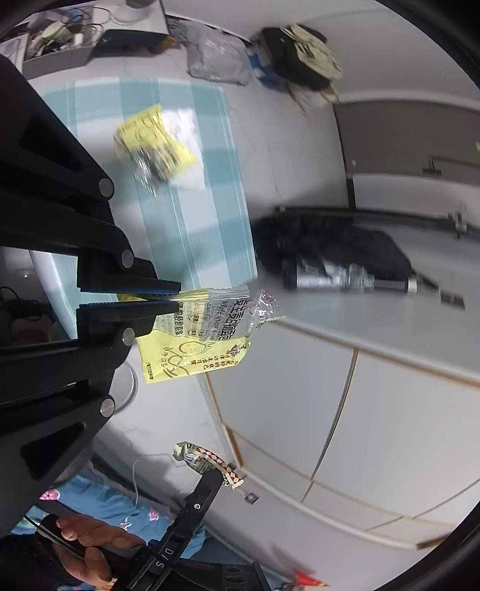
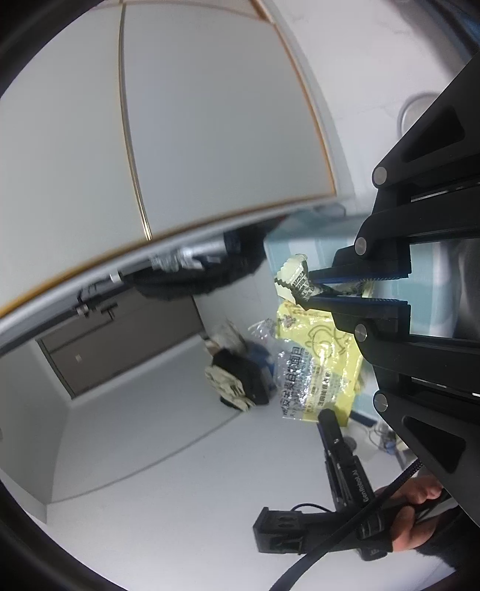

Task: Collect trash
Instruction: 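Lift the yellow wrapper with the left gripper while the right gripper holds the small wrapper, then carry both wrappers over the white trash bin beside the table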

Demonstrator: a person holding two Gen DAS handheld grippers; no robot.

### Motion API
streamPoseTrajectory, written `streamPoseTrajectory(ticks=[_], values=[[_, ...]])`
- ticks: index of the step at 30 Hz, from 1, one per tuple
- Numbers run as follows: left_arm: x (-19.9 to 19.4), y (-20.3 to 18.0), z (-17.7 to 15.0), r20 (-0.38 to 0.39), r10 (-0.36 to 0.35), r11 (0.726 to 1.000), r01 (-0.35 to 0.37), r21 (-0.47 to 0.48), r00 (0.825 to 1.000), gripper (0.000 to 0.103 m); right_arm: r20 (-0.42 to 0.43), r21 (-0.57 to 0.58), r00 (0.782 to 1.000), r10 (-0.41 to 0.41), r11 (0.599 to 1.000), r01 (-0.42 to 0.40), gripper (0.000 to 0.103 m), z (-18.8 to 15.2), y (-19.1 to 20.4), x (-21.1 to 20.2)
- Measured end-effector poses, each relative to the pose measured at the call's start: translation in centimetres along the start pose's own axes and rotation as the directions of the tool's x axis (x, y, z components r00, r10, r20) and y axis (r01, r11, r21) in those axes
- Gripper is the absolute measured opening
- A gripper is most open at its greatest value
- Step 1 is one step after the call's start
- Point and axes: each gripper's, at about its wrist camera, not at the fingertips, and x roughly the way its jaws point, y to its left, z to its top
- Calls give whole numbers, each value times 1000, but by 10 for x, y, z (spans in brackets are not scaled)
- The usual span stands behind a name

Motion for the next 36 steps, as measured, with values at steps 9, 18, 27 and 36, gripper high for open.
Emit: streamPoseTrajectory(ticks=[9,18,27,36], values=[[41,-65,12,-53,-90,992,94,90,995,0,-3,51,990,-143,988,143,6,-19,-65,-30],[101,-114,9,-166,-159,972,184,146,973,0,-119,198,968,-223,949,243,6,-63,-148,-24],[177,-145,-13,-328,-169,960,230,157,929,0,-335,315,921,-198,898,308,6,-131,-216,34],[239,-158,-36,-465,-127,962,223,157,876,0,-475,397,870,-135,849,348,6,-176,-258,86]])
